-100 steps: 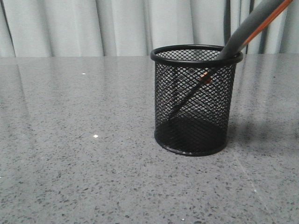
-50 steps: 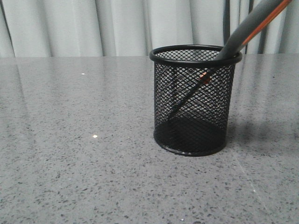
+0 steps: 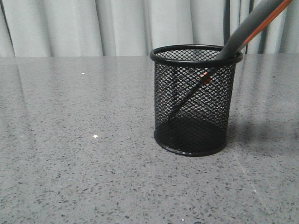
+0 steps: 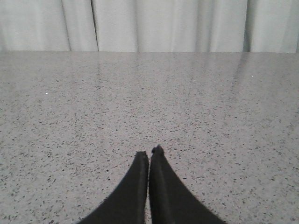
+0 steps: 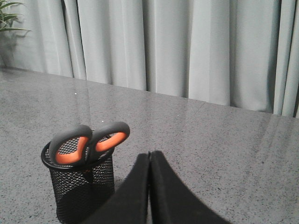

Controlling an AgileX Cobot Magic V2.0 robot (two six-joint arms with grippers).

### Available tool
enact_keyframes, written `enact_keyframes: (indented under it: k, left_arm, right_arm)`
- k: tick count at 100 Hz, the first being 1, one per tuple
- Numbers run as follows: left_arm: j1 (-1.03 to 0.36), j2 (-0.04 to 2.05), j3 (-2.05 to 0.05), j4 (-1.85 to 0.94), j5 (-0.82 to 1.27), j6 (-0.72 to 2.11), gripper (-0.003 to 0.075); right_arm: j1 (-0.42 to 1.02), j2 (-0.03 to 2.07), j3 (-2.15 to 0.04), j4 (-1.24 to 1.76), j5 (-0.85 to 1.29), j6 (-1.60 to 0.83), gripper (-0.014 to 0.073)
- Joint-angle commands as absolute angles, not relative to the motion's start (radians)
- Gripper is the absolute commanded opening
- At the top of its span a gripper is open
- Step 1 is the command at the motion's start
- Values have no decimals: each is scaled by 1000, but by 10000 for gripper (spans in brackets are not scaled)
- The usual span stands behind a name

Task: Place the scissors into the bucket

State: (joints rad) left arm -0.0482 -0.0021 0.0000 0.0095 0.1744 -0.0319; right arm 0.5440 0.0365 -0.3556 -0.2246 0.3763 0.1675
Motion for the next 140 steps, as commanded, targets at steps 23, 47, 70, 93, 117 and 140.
enact_keyframes:
  k: [23, 47, 70, 93, 117, 140]
  left_arm:
    - [-44, -31, 41, 0, 100, -44, -20]
    - [-44, -31, 41, 0, 100, -44, -20]
    - [-44, -31, 41, 0, 100, -44, -20]
    - [-44, -31, 41, 0, 100, -44, -20]
    - [-44, -29, 41, 0, 98, -44, -20]
    - [-44, -29, 41, 0, 98, -44, -20]
  right_arm:
    - [544, 47, -383, -243, 308, 165, -45]
    - [539, 47, -344, -267, 254, 165, -45]
    - [320, 47, -186, -80, 122, 165, -45]
    - [76, 22, -4, -13, -26, 137, -45]
    - [50, -33, 19, -17, 109, 44, -45]
    - [50, -33, 19, -55, 134, 25, -45]
